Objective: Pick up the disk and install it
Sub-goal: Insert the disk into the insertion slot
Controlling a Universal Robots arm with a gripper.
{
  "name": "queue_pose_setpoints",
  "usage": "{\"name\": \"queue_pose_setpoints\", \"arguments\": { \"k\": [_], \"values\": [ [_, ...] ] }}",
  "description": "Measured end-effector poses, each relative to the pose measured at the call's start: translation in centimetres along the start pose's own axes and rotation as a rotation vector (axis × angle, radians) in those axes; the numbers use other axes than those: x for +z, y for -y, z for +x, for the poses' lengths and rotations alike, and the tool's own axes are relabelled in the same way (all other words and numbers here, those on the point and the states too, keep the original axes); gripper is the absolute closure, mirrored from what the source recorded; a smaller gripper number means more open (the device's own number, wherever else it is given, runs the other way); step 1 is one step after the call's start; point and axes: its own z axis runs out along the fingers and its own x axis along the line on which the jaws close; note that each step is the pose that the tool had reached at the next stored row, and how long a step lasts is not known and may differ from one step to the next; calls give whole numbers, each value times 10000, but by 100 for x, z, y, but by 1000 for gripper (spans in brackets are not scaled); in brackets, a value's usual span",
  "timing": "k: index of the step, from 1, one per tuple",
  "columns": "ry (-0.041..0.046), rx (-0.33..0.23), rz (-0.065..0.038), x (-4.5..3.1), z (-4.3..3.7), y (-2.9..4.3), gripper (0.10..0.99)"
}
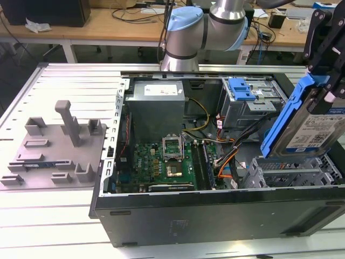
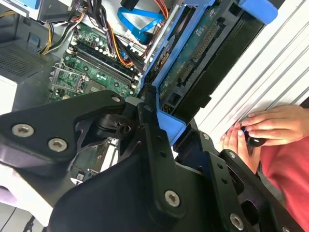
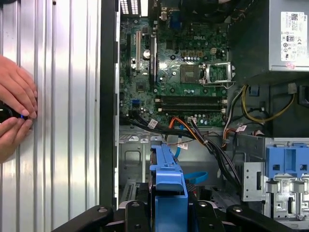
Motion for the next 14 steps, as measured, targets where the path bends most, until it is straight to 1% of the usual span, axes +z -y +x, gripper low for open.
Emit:
{"name": "queue_pose_setpoints", "arguments": {
  "k": [14],
  "values": [
    [0,47,1,6,2,-4,722]
  ]
}}
